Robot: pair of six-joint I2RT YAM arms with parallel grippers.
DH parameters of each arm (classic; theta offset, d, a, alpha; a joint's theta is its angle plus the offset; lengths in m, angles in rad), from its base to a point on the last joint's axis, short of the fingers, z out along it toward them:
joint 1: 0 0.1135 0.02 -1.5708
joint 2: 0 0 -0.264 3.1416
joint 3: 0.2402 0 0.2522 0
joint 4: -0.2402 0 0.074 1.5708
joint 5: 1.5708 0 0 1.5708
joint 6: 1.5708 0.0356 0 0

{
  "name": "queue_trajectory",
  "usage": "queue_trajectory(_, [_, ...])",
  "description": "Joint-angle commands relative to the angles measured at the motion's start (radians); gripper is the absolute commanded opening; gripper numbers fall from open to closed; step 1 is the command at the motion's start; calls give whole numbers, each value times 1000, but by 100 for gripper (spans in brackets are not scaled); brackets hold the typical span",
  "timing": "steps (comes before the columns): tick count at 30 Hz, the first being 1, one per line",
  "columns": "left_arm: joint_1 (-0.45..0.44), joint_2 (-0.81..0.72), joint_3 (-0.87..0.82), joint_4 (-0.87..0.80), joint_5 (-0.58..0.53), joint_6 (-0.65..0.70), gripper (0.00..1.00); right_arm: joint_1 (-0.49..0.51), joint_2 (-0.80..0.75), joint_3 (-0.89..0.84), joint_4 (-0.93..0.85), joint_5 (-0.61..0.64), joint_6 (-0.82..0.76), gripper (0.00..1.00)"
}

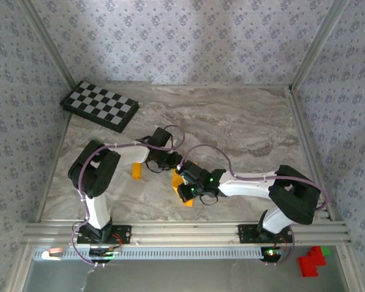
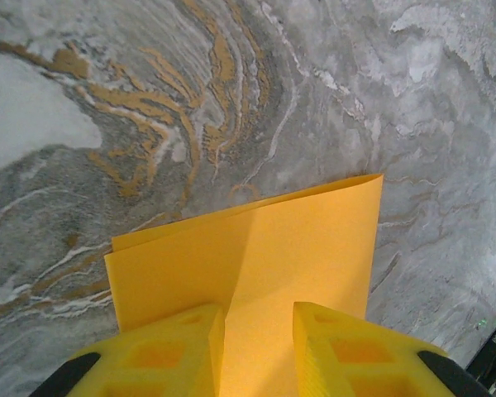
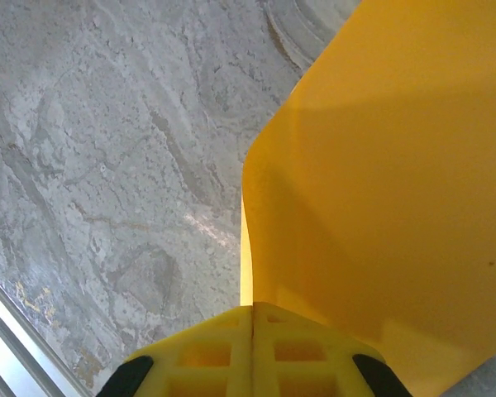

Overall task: Fold a paper plane with a square sheet of paper (pick it up from the middle)
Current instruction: Third fold the triangle at the center of the table.

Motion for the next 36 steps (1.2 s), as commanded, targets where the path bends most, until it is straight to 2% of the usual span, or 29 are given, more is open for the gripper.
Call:
queue_trajectory(1, [-6, 27, 21, -36, -13, 6, 28, -12, -2, -12, 6, -6, 12, 6])
queue_trajectory(25, [-5, 43, -29, -38, -51, 23, 27, -142, -42, -60, 6, -85, -55, 7])
queue_trajectory(36, [-6, 45, -31, -35, -50, 19, 27, -154, 2, -47, 18, -101, -73, 7])
